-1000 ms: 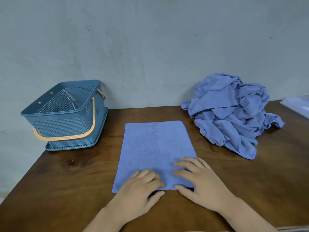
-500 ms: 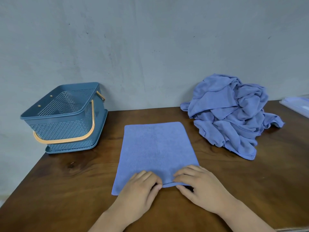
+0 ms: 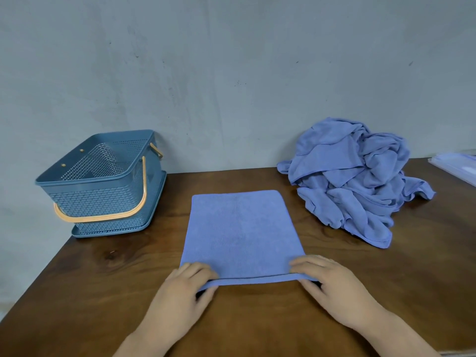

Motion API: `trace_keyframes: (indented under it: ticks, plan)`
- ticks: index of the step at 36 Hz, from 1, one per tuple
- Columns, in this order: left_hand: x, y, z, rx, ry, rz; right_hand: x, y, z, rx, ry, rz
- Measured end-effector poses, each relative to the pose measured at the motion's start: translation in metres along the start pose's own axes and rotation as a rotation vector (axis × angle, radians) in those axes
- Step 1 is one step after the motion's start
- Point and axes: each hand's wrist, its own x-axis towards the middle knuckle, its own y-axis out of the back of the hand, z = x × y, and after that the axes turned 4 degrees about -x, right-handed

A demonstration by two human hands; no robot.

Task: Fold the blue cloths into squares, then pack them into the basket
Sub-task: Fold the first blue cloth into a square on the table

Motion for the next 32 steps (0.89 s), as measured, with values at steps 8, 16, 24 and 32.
trace_keyframes:
  ticks: [8,16,24,32]
  plan:
    - [-0.029,0.027,-0.017,-0.138,0.189,0.022,-0.003,0.016,-0.009,0.265,-0.208,0.040]
    - [-0.035,0.038,-0.008,-0.206,0.269,0.046,-0.006,0.032,-0.022,0.384,-0.272,-0.003]
    - [-0.032,0.043,0.003,-0.417,0.361,0.184,-0.006,0.041,-0.031,0.493,-0.303,0.007]
    - [0.016,0.055,0.001,-0.770,0.403,0.309,0.026,0.046,-0.030,0.738,-0.336,0.086]
